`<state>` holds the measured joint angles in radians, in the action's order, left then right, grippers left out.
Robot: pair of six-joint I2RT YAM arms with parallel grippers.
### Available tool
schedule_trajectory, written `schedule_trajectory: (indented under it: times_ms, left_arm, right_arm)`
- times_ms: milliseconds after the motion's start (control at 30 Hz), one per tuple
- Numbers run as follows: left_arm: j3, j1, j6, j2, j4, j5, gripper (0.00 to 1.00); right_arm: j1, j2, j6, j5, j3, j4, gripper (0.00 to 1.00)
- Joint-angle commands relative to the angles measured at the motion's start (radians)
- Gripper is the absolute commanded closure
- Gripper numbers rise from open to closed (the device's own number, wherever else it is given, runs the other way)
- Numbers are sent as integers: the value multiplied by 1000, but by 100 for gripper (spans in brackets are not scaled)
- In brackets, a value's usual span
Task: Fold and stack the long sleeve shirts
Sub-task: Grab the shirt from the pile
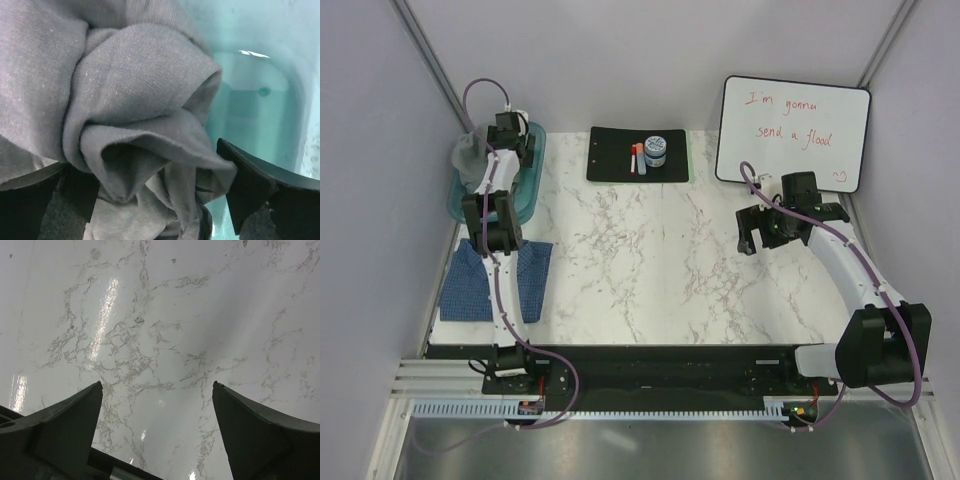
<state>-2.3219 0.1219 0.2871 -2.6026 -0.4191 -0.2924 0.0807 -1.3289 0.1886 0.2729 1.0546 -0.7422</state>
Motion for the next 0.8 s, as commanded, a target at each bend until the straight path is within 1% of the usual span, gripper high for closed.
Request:
schedule_trajectory:
  times_ms: [0,33,67,133,167,300,333,400,433,500,533,600,633,667,700,733,767]
  left_arm:
    - [25,-4,95,18,68,-59,12]
    - [36,-2,93,25,68,-50,19]
    - [47,-2,92,33,66,-33,39]
    - [50,2,106,62,60,-34,62]
    - [44,1,113,74,59,-43,98]
    - [-2,8,155,177,60,-53,98]
    - [-10,10,153,250,57,-21,98]
    - [-5,7,144,341,42,47,98]
    - [10,-7,141,431,27,117,98]
    - [18,-30,139,528,-12,194,98]
    - [30,-68,138,617,-47,255,98]
    - [44,-109,138,697,-85,318,98]
    - [59,-190,135,740,-104,352,98]
    - [65,-227,129,807,-124,357,98]
    - [65,-260,107,841,-139,377,98]
    - [64,-321,83,870,-144,398,98]
    - [62,-349,52,921,-156,415,98]
  right_arm:
    - [-6,10,6,14,28,-5,2]
    - [-6,13,9,14,27,-6,1]
    - [-6,14,9,17,24,-6,2]
    - [-6,22,8,19,25,-9,2]
    - [-6,23,8,25,28,-8,2]
    - [-7,46,5,40,33,-11,2]
    - [-6,46,3,43,31,-11,2]
    - [-7,62,2,55,33,-10,2]
    - [-7,65,-1,58,35,-9,2]
    - [-9,68,-3,68,36,-6,2]
    - [-10,71,-5,71,38,-8,2]
    - [-16,73,-11,83,42,-8,2]
    - [-19,71,-11,98,45,-9,2]
    - [-24,69,-12,106,51,-13,2]
    - [-28,71,-12,114,56,-19,2]
    - [-32,73,-12,118,58,-19,2]
    - [-36,74,-14,121,65,-20,2]
